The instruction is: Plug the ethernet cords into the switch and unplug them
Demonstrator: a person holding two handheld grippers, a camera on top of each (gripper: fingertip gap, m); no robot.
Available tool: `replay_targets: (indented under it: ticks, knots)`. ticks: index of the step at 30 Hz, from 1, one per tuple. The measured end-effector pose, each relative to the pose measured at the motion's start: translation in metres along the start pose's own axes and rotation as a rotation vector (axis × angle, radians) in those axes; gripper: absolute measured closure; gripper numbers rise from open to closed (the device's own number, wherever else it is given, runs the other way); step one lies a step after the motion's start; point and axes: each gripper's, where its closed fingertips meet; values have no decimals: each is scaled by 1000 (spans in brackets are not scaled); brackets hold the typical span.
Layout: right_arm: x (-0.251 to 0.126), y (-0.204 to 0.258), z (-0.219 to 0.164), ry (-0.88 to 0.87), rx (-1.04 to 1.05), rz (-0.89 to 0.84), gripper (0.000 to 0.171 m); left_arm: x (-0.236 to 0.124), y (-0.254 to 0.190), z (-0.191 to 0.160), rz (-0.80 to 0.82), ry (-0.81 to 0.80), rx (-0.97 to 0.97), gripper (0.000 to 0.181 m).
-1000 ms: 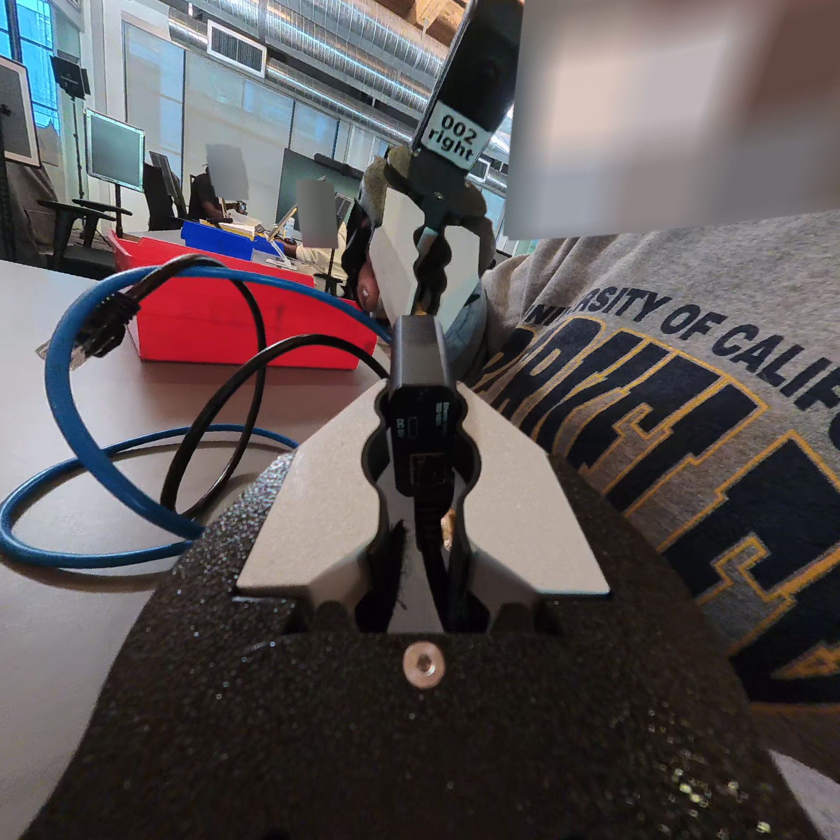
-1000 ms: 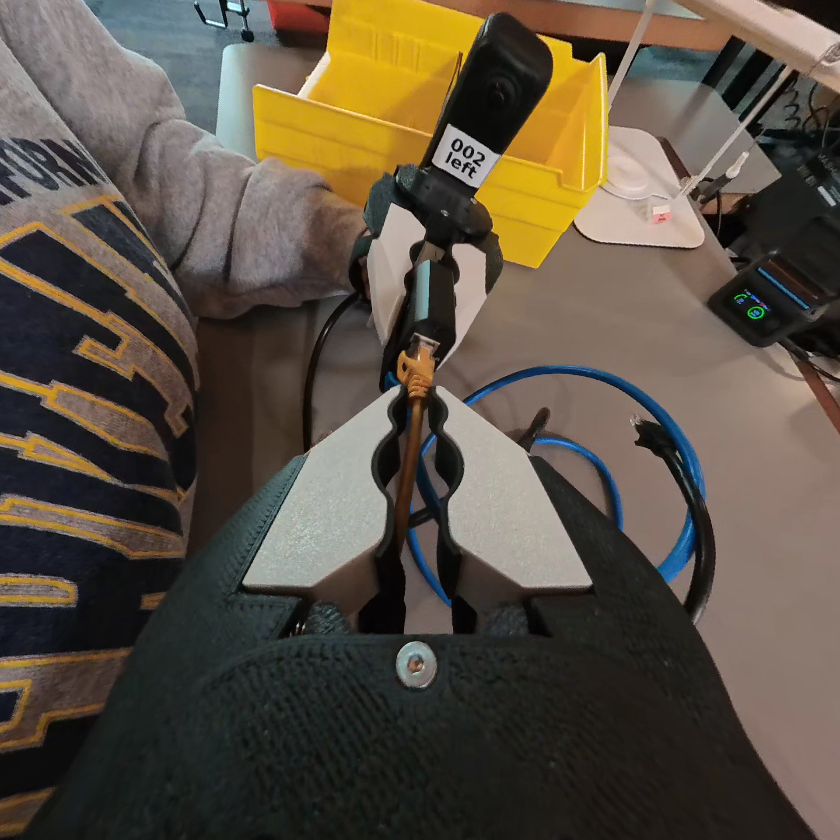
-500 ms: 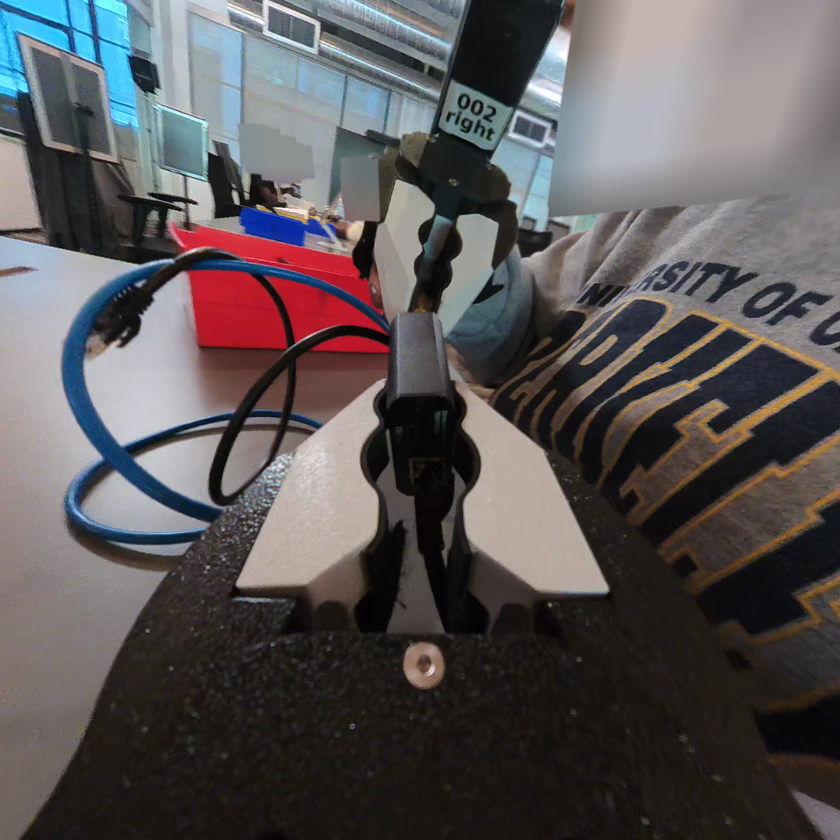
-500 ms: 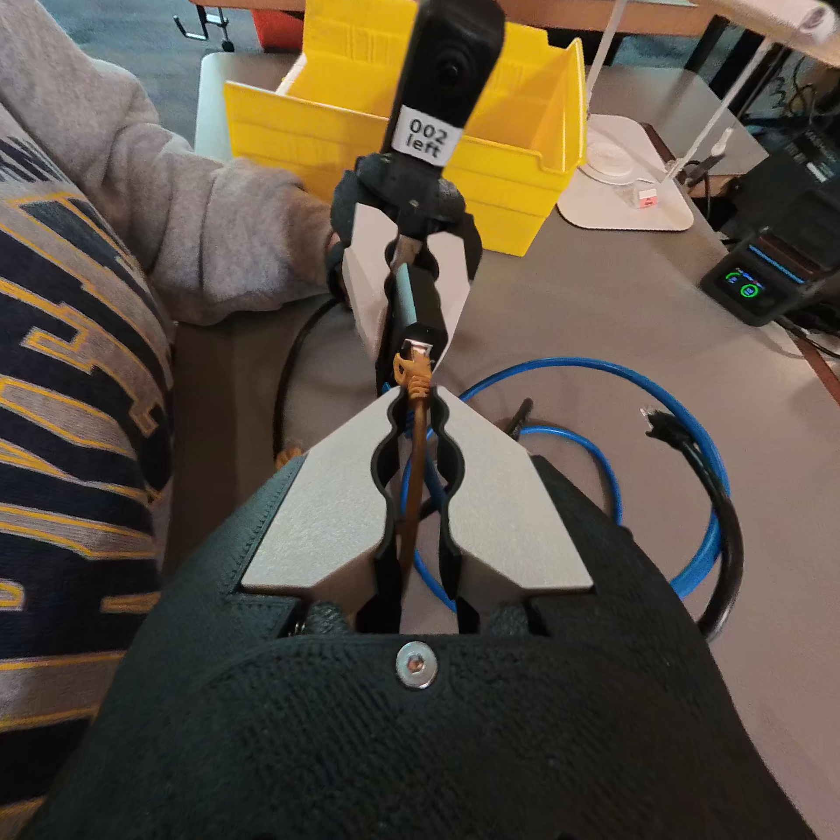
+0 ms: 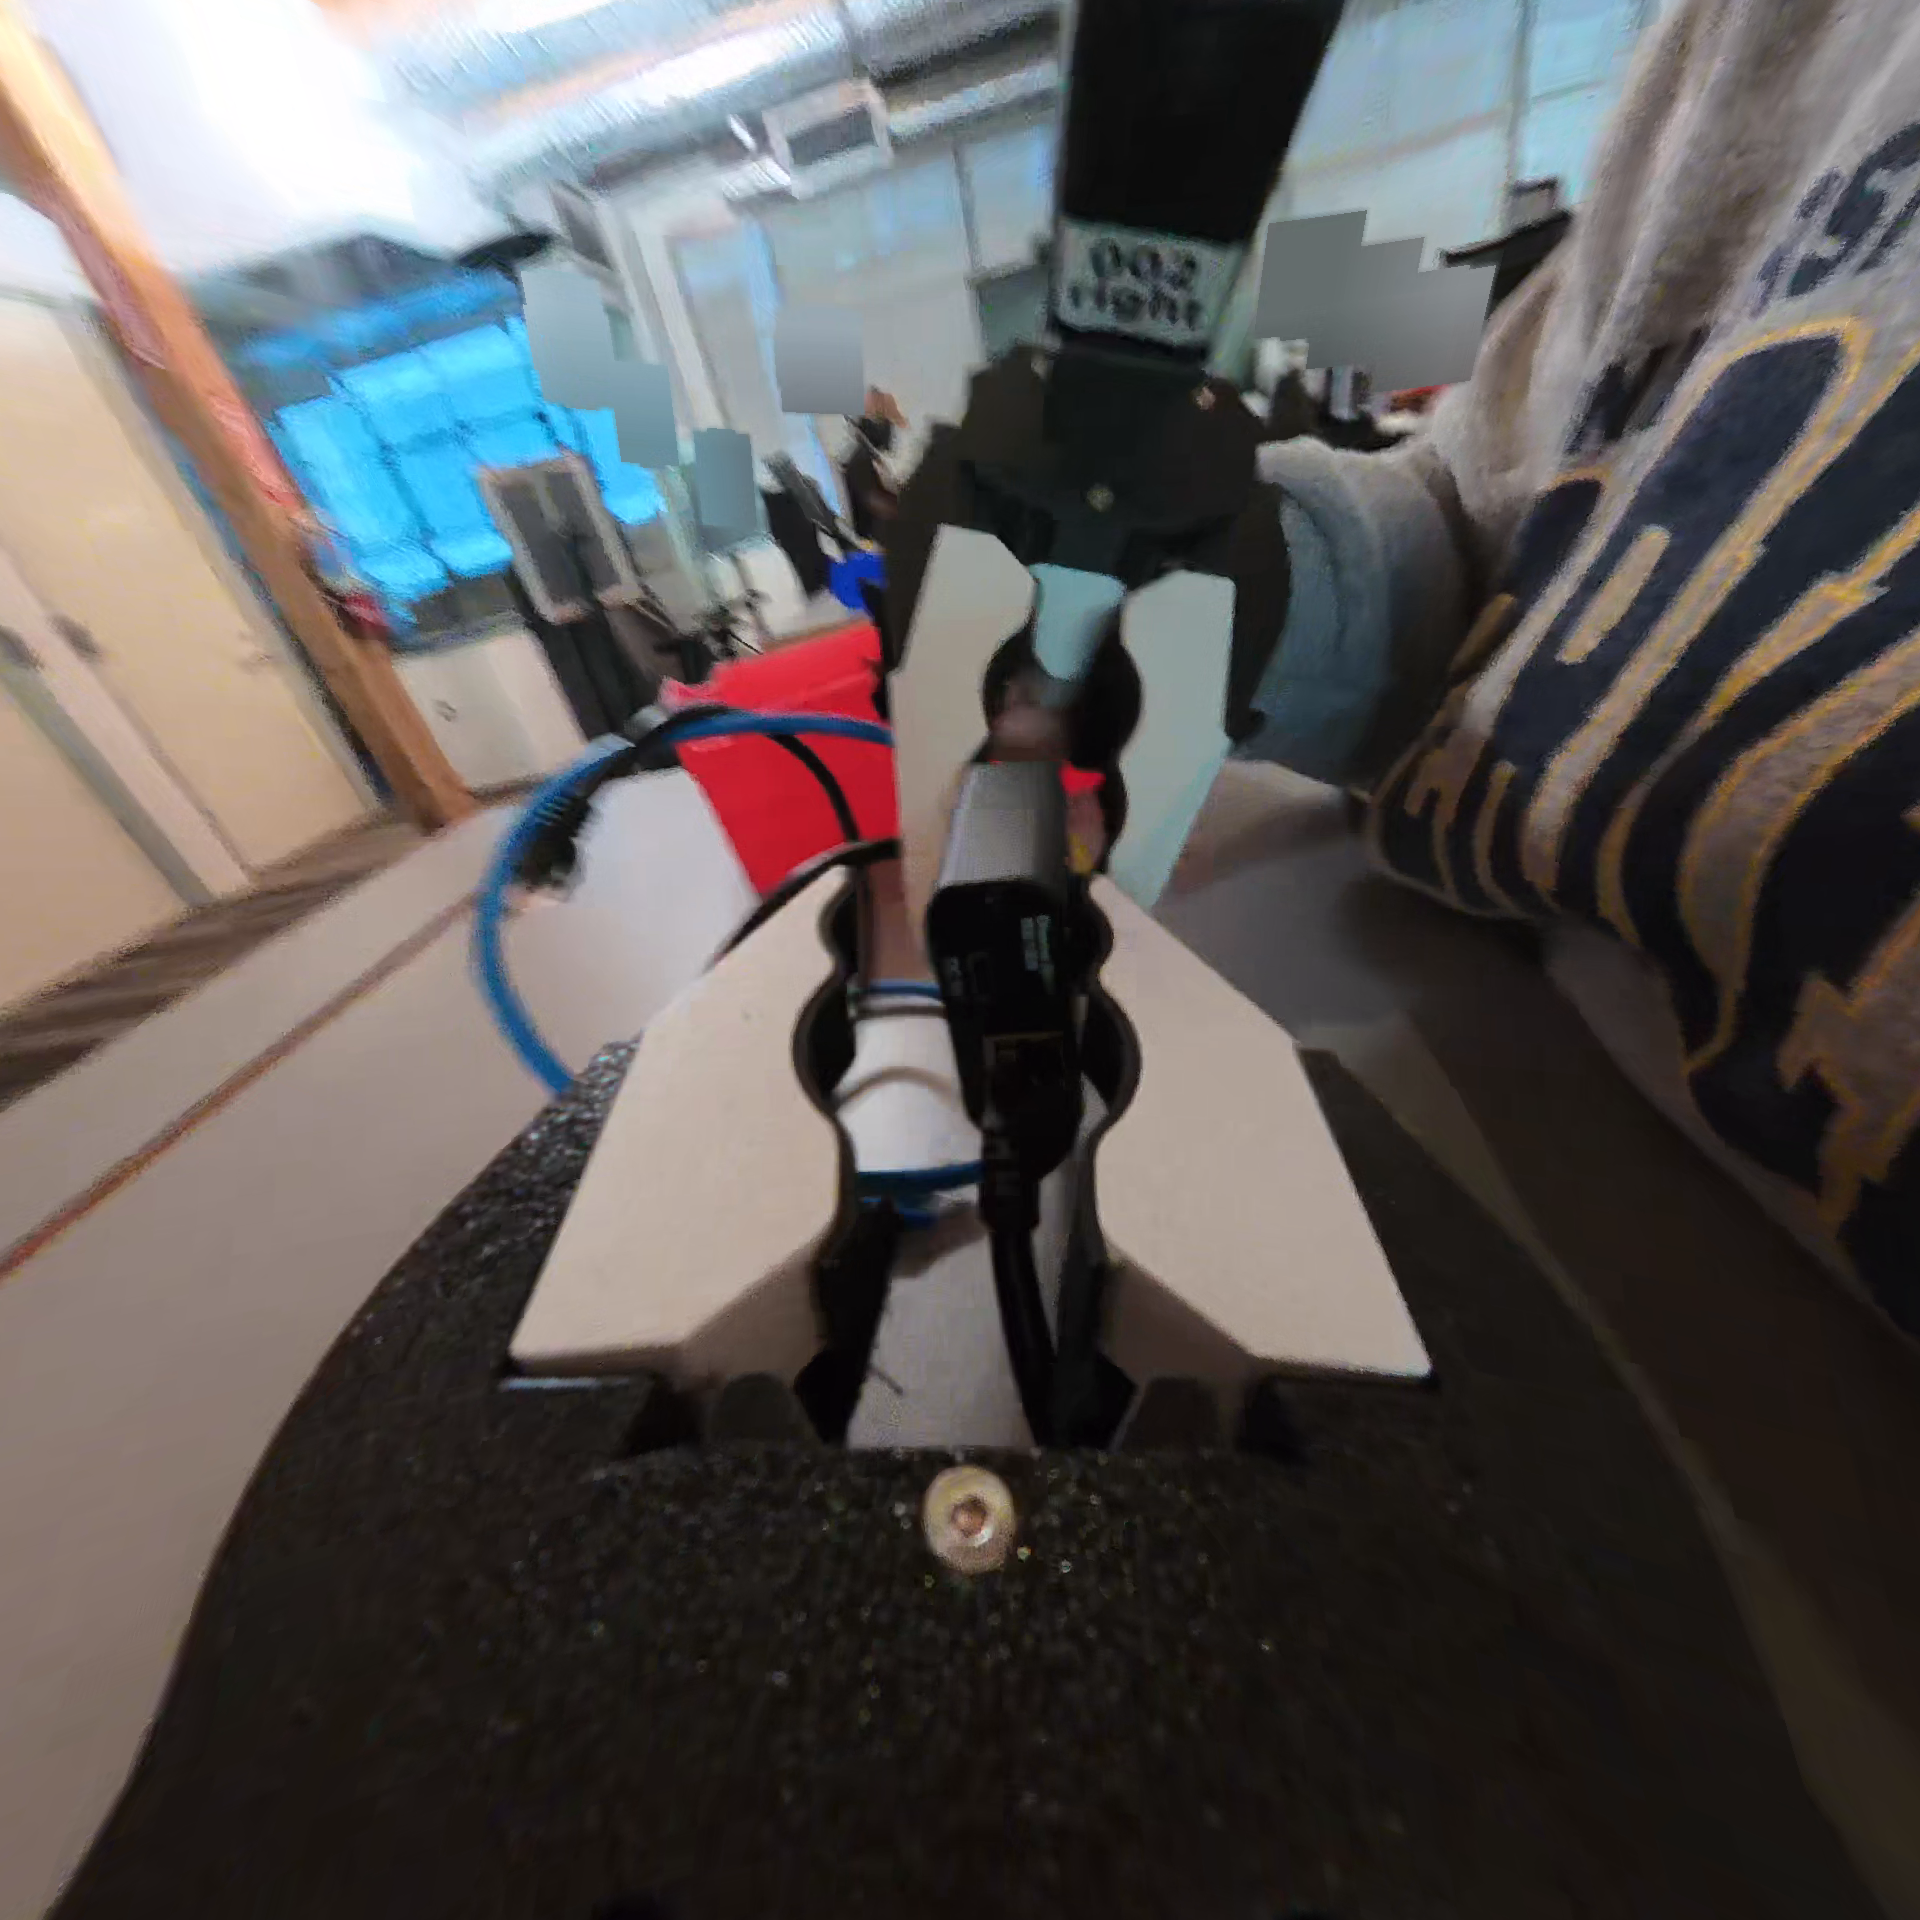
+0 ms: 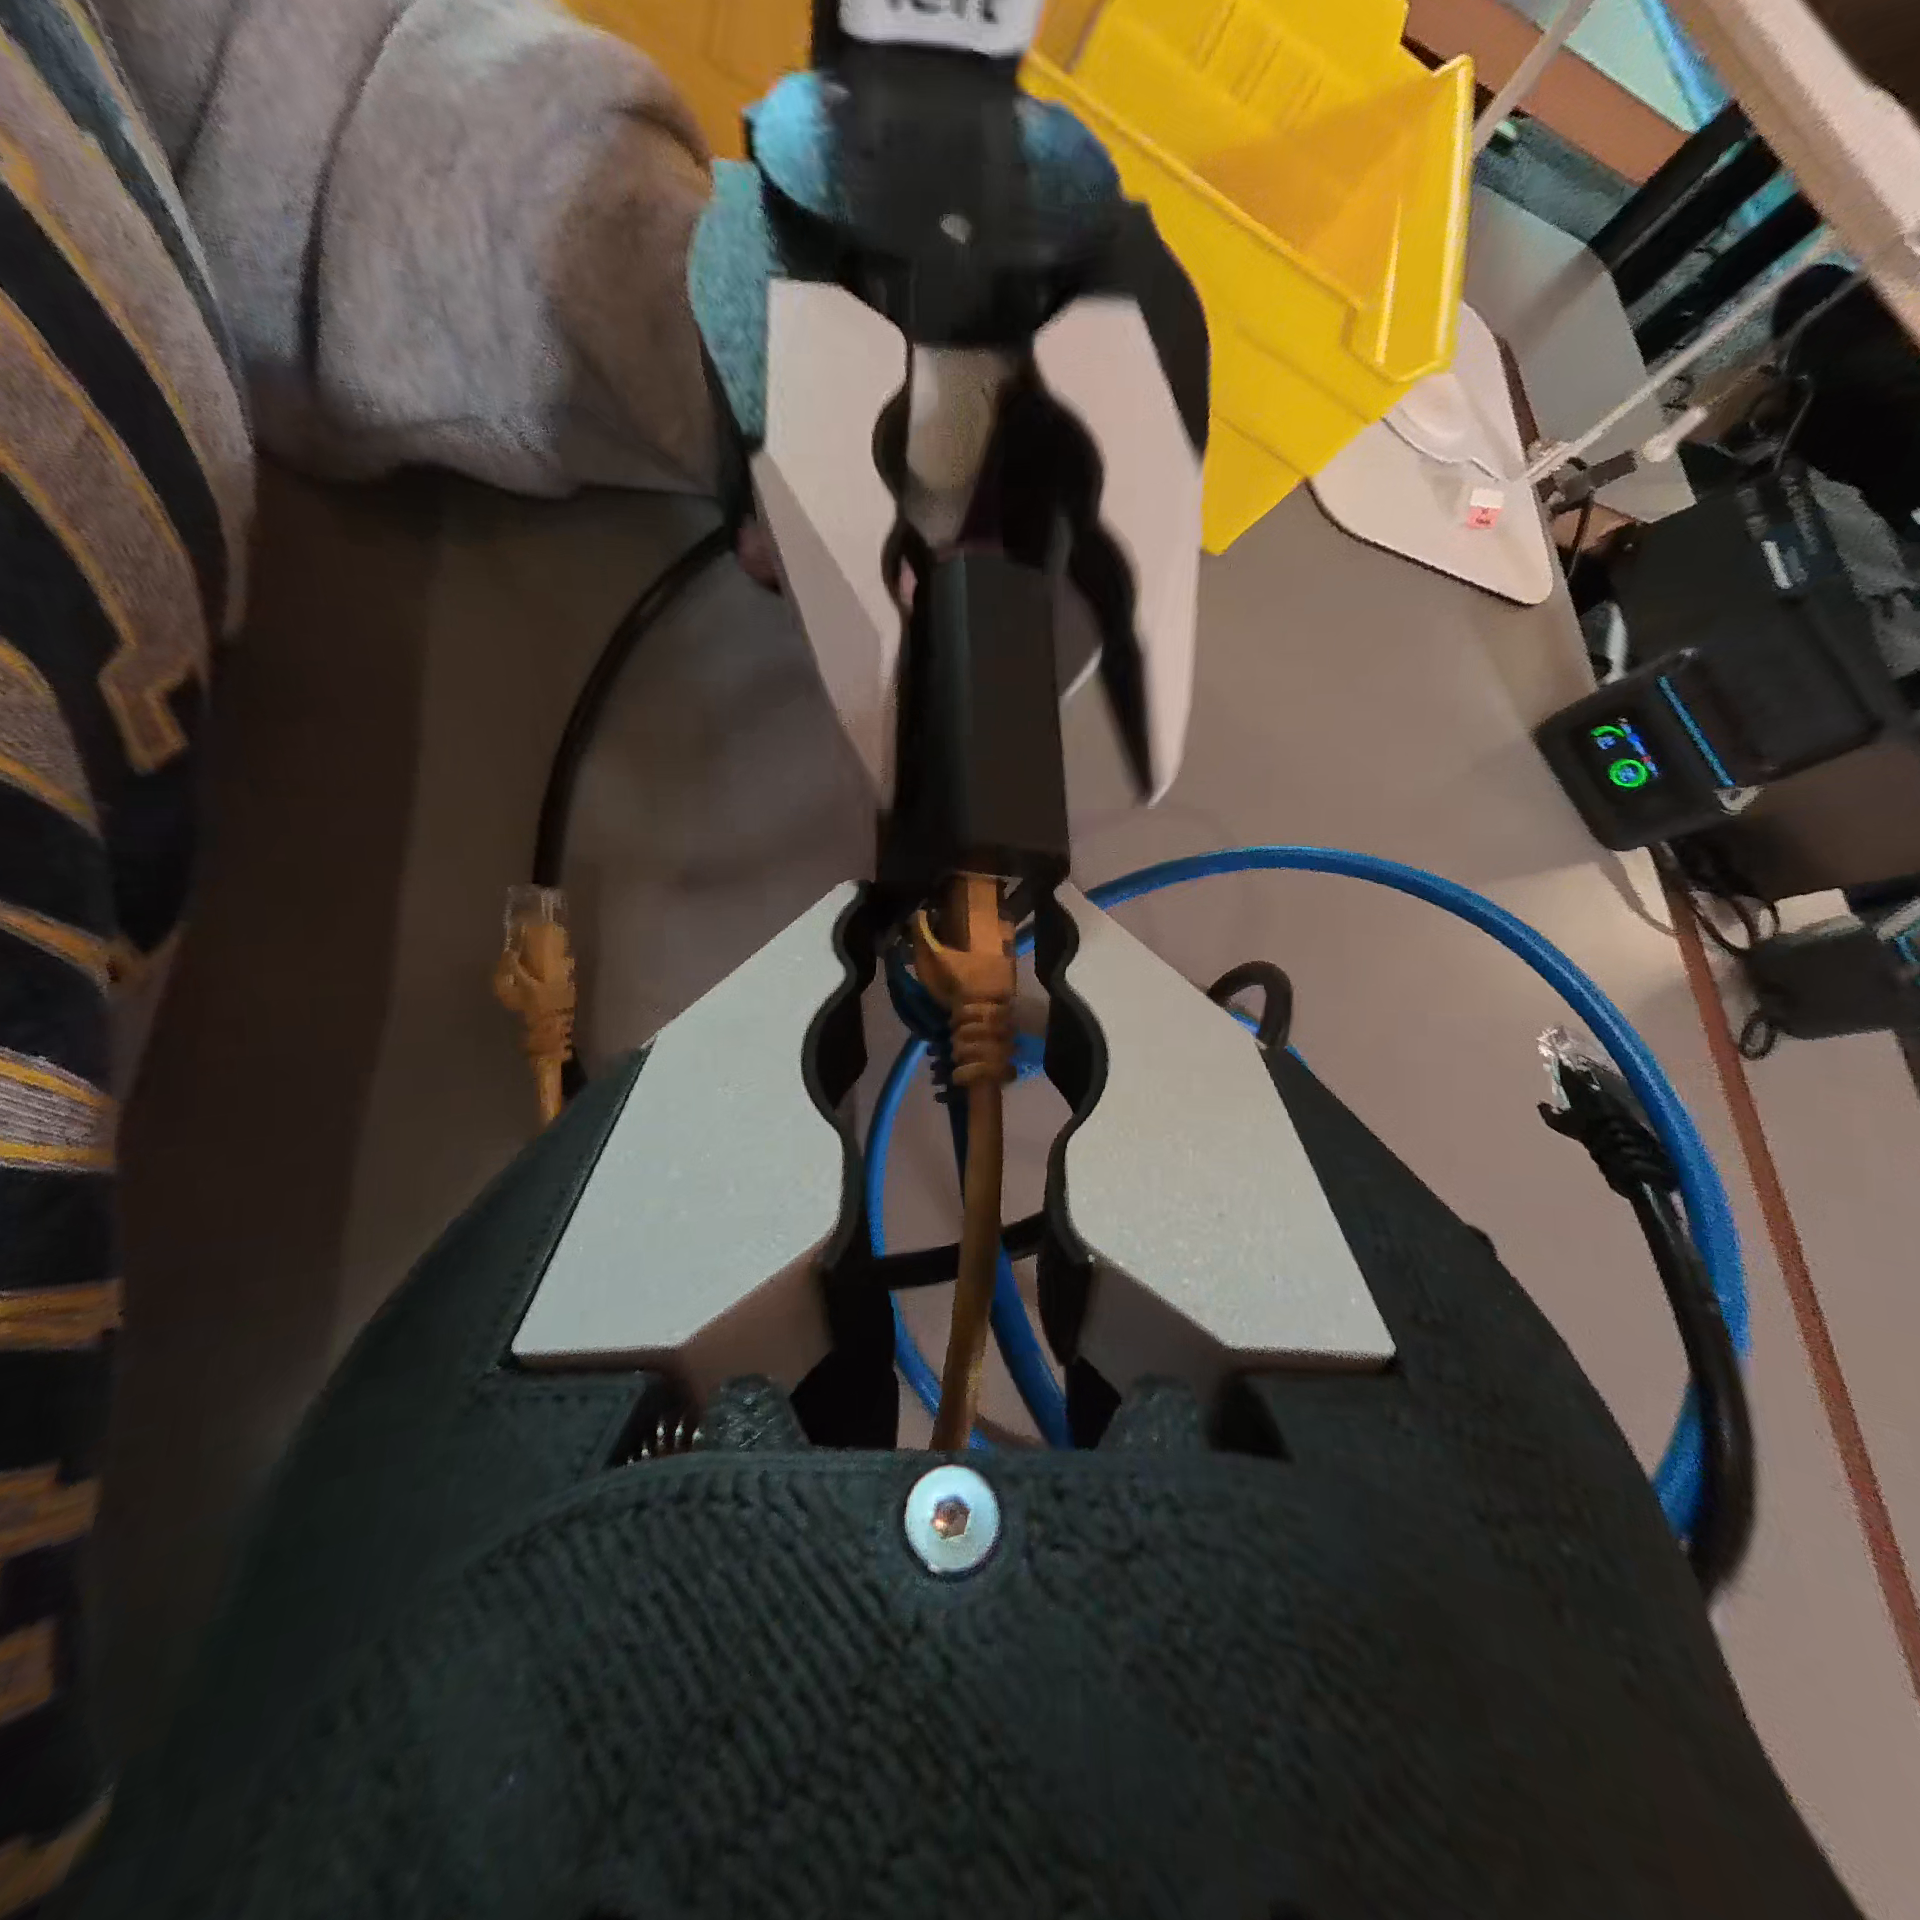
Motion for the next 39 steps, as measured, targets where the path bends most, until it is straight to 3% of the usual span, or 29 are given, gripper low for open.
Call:
replay_targets:
  ticks: [3, 6, 8, 12, 18, 26, 32, 35, 39]
  knots:
    - [-15, -17, 1, -24, -2, -80, 143, -24, 32, 29, 230, -143, 128, 119]
    - [-41, -40, 2, -40, -21, -193, 145, -58, 67, 49, 509, -215, 207, 121]
    - [-62, -60, 3, -29, -63, -295, 147, -70, 77, 52, 590, -213, 232, 111]
    - [-112, -103, 23, -26, -177, -510, 148, -66, 82, 40, 604, -171, 184, 97]
    - [-208, -157, 67, 0, -349, -787, 147, -60, 86, 21, 593, -113, 106, 94]
    - [-338, -210, 90, 96, -433, -1078, 149, -64, 96, 10, 594, -126, -38, 93]
    - [-378, -225, 63, 172, -386, -1064, 149, -62, 97, 2, 588, -95, -62, 93]
    - [-370, -220, 25, 257, -364, -950, 149, -59, 96, -1, 580, -78, -57, 93]
    - [-354, -210, -44, 508, -335, -770, 149, -56, 94, -4, 571, -61, -52, 94]
Point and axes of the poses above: each gripper's, where its closed fingertips meet, x out along the fingers, z out of its top, y = z × x across the jaws, and after that the axes turned 3 degrees about -y, right-handed
